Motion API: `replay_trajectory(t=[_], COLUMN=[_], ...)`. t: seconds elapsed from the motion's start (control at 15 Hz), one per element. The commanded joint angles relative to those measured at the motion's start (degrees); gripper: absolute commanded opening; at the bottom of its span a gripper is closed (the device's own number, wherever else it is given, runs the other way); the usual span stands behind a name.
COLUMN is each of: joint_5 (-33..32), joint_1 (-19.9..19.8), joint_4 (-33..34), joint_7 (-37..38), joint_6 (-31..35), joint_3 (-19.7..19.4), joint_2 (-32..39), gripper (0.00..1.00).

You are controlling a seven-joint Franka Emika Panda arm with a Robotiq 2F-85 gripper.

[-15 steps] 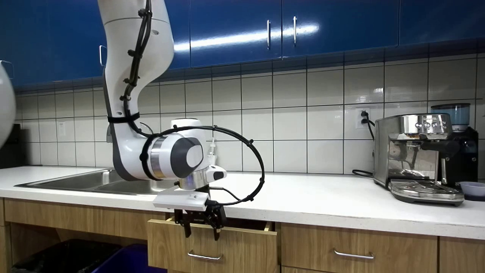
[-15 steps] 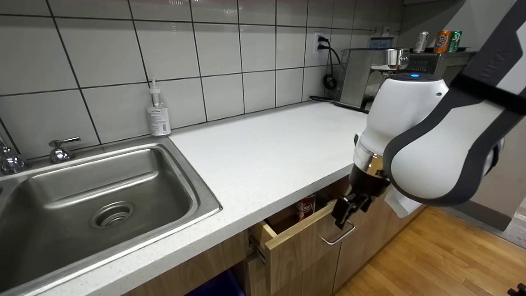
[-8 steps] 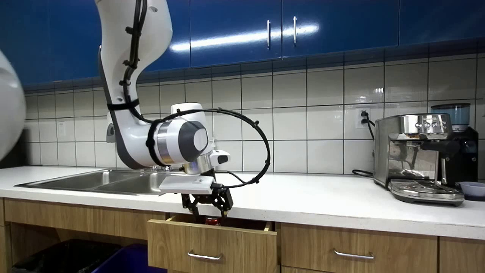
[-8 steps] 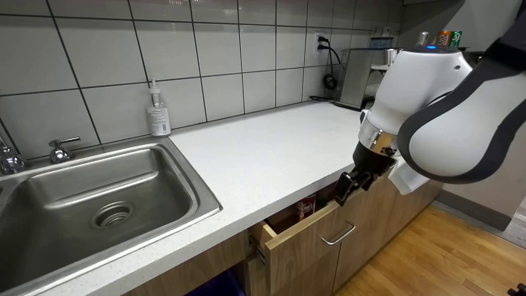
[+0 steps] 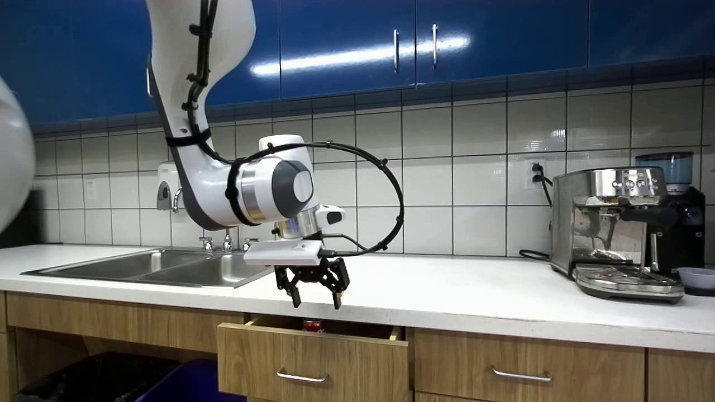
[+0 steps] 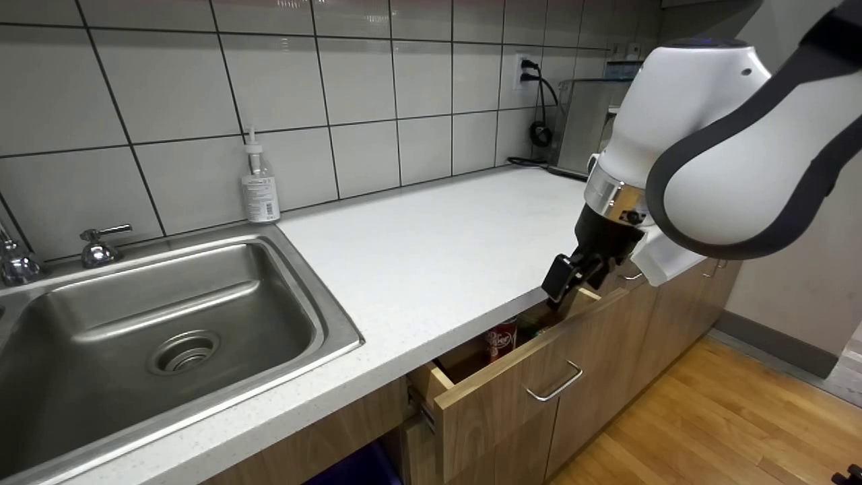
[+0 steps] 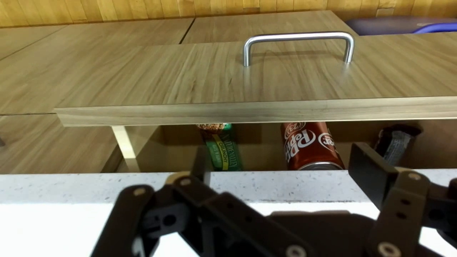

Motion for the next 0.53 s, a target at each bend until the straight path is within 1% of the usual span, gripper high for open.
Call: replay_trajectory(t=[0.0, 0.27, 0.47], joint_5=[1.3, 1.86, 4.13], joint_1=[-4.28, -6.14, -7.5], joint_4=[1.74, 3.42, 4.37], joint_7=[-3.21, -4.2, -6.58], joint_6=[-5.44, -8.49, -10.39], joint_3=[4.57, 6.57, 8.19], joint_2=[-1.83, -1.76, -1.99], gripper=[1.0, 1.0, 1.0])
